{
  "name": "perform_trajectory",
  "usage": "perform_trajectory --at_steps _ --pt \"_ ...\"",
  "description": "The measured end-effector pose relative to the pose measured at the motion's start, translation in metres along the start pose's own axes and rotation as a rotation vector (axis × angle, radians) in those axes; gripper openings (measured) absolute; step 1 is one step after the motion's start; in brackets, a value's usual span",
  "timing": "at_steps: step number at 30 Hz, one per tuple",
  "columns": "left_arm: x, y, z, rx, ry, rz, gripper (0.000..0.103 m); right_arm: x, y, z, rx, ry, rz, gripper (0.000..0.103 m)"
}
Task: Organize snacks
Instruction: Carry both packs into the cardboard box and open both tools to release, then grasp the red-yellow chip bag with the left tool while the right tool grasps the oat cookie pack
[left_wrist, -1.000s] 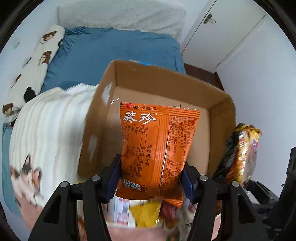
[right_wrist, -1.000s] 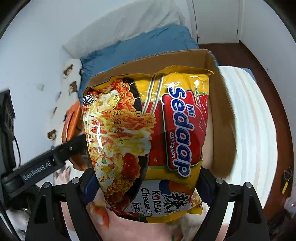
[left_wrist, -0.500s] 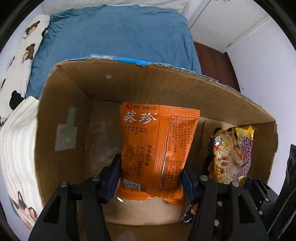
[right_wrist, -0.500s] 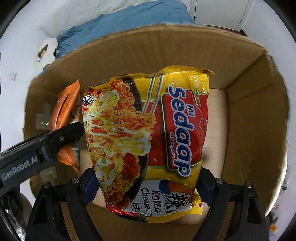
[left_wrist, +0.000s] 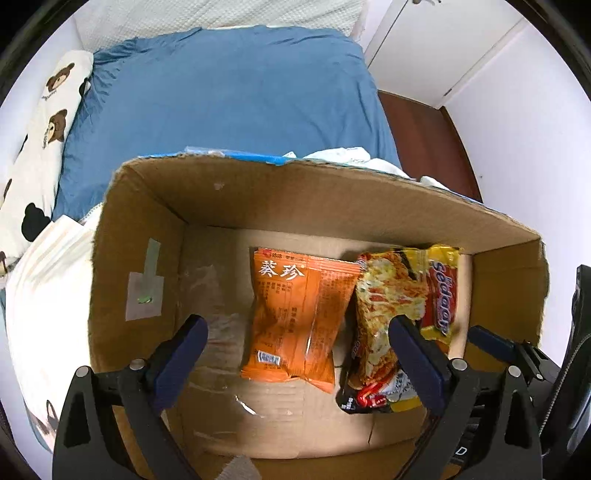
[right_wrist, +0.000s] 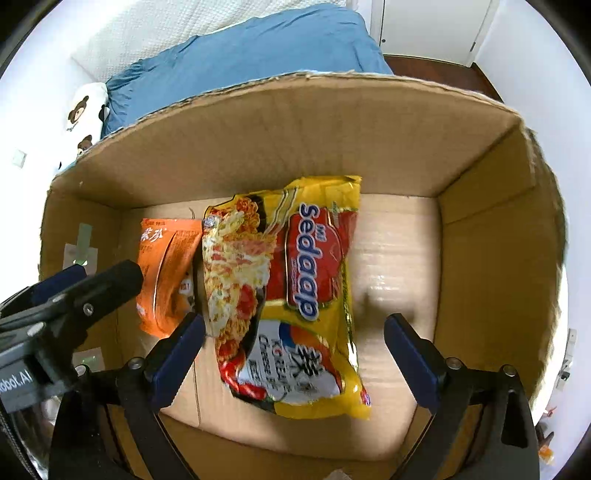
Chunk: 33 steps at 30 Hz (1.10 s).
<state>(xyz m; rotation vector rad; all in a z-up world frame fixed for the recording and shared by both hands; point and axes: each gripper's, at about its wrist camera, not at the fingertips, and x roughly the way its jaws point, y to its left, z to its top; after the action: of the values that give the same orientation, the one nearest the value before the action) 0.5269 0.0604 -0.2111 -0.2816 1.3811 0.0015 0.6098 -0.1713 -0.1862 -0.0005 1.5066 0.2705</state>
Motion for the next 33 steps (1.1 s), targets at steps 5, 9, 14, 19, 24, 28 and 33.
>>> perform_trajectory --at_steps 5,9,14,19,24,28,33 --pt "-0.026 -0.004 -0.018 0.015 -0.082 0.034 0.101 -0.033 -0.02 -0.028 0.022 -0.056 0.008 0.099" --pt "-0.048 -0.008 -0.04 0.029 -0.147 0.06 0.1 -0.063 -0.03 -0.05 0.009 -0.123 -0.029 0.099" --pt "-0.074 -0.014 -0.074 0.058 -0.21 0.085 0.101 -0.106 -0.026 -0.084 -0.005 -0.18 -0.028 0.099" --pt "-0.097 -0.017 -0.102 0.054 -0.251 0.088 0.1 -0.121 -0.024 -0.116 -0.033 -0.241 -0.045 0.099" --pt "-0.119 -0.015 -0.13 0.037 -0.287 0.088 0.1 -0.133 -0.013 -0.145 -0.052 -0.285 -0.034 0.099" --pt "-0.142 -0.013 -0.154 0.02 -0.328 0.085 0.1 -0.15 -0.011 -0.168 -0.059 -0.315 -0.007 0.099" --pt "-0.162 -0.012 -0.182 0.003 -0.362 0.084 0.1 -0.166 -0.014 -0.197 -0.055 -0.325 0.054 0.099"
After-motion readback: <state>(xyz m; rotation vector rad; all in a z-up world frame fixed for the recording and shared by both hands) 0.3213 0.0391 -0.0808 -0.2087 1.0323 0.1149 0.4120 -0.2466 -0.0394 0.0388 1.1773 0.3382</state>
